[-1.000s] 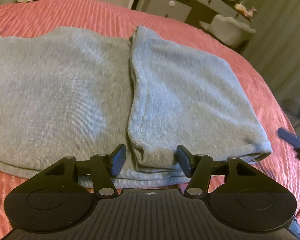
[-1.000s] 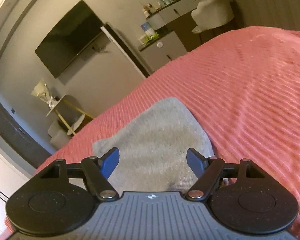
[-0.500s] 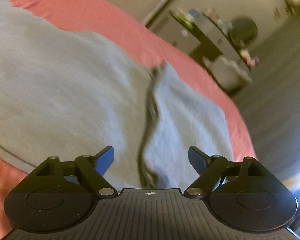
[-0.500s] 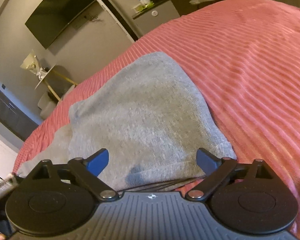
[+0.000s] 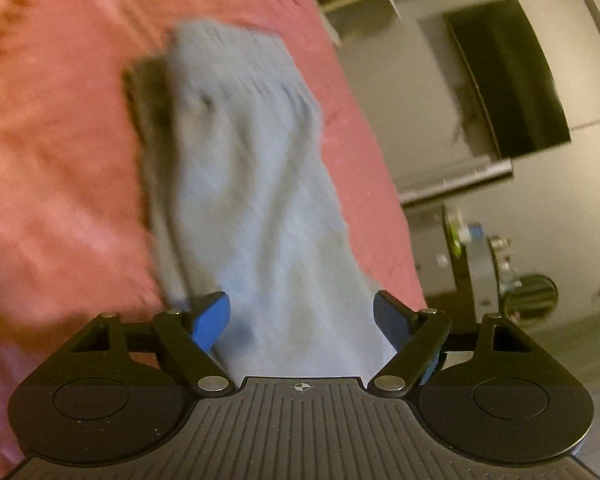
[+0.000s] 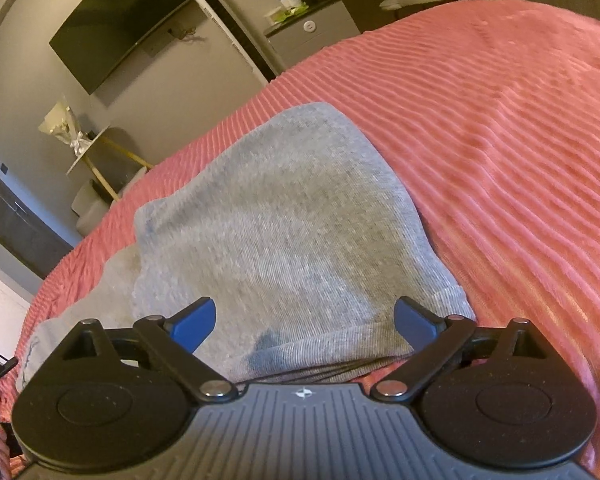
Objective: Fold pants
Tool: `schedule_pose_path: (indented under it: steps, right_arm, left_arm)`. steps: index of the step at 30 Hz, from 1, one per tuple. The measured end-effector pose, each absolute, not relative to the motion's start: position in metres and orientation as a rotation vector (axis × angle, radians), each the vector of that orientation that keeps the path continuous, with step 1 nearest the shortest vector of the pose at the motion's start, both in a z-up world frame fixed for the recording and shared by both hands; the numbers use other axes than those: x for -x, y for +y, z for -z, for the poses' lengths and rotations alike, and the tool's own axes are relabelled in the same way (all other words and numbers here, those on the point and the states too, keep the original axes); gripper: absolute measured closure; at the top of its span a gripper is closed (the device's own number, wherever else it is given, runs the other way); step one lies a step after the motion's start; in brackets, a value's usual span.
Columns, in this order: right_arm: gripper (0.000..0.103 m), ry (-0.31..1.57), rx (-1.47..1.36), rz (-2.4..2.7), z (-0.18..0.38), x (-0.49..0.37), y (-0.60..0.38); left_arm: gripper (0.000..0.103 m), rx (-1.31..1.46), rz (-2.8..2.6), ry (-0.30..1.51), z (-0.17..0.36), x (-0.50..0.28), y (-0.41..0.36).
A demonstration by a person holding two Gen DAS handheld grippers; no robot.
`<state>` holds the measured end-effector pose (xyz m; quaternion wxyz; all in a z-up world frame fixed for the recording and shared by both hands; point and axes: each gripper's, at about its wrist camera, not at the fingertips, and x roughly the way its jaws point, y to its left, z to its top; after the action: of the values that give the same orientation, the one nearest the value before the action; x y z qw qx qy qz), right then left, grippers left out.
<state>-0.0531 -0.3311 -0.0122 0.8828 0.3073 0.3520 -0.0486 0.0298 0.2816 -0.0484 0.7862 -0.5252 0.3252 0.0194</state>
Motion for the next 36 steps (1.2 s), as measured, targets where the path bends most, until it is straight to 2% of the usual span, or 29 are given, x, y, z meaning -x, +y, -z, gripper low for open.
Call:
schedule_pose_path:
  steps: [9, 21, 23, 27, 30, 33, 35, 36]
  right_arm:
    - [0.007, 0.719, -0.675, 0.105, 0.013, 0.053, -0.335]
    - [0.007, 0.723, -0.654, 0.113, 0.013, 0.053, -0.332]
    - [0.007, 0.725, -0.642, 0.116, 0.013, 0.053, -0.331]
    - [0.007, 0.728, -0.626, 0.122, 0.013, 0.052, -0.329]
    - [0.007, 0.729, -0.620, 0.124, 0.013, 0.051, -0.329]
    - [0.007, 0.728, -0.619, 0.127, 0.013, 0.051, -0.329]
    - [0.007, 0.728, -0.618, 0.129, 0.013, 0.052, -0.328]
    - [0.007, 0.728, -0.617, 0.130, 0.012, 0.052, -0.328]
  left_arm:
    - [0.019, 1.184, -0.136, 0.709, 0.070, -0.030, 0.332]
    - [0.017, 1.221, -0.033, 0.638, 0.088, -0.065, 0.349]
    - [0.021, 1.185, 0.005, 0.617, 0.087, -0.067, 0.345]
    - [0.038, 1.148, 0.011, 0.635, 0.094, -0.076, 0.342]
    - [0.038, 1.184, 0.021, 0.632, 0.099, -0.085, 0.345]
    - [0.029, 1.236, 0.017, 0.642, 0.102, -0.095, 0.348]
    - [0.031, 1.263, -0.008, 0.671, 0.100, -0.104, 0.349]
    - [0.043, 1.260, -0.022, 0.681, 0.097, -0.106, 0.348]
